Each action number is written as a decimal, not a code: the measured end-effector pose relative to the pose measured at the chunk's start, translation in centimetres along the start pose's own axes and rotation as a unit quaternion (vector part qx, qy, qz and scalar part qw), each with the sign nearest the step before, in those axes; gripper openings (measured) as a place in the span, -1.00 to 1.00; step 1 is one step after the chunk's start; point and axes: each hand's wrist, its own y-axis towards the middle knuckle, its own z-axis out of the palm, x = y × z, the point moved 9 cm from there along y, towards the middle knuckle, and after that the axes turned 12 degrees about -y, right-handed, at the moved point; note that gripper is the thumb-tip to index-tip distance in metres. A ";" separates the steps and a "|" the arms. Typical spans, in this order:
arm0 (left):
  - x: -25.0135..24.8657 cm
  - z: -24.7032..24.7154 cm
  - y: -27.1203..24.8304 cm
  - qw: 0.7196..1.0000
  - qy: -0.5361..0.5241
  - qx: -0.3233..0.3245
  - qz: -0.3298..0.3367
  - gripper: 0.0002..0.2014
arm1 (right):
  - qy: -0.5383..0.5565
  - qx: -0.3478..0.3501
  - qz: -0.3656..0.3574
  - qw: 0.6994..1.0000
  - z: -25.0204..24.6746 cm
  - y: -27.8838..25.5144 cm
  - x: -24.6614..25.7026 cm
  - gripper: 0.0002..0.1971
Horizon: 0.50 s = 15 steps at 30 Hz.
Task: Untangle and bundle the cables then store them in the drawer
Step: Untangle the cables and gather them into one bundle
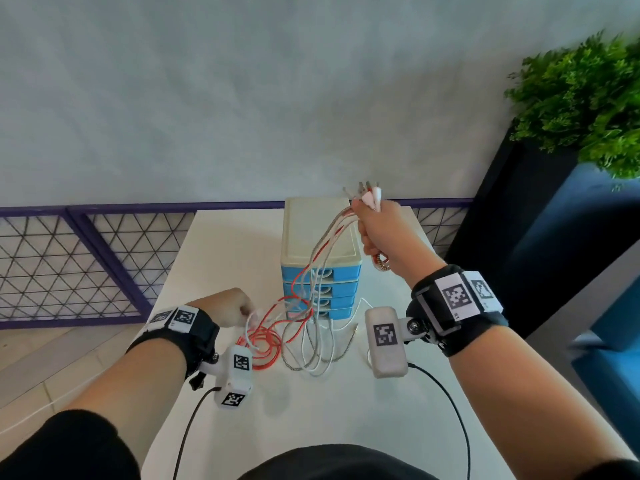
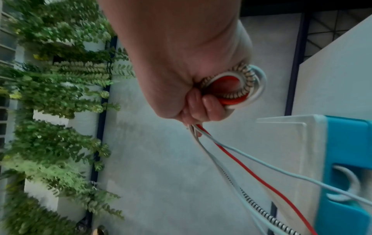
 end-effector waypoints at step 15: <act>-13.2 -5.5 -2.8 0.903 -0.293 -0.233 0.213 -0.49 | 0.028 0.249 -0.086 0.964 5.3 -1.6 1.9 -0.73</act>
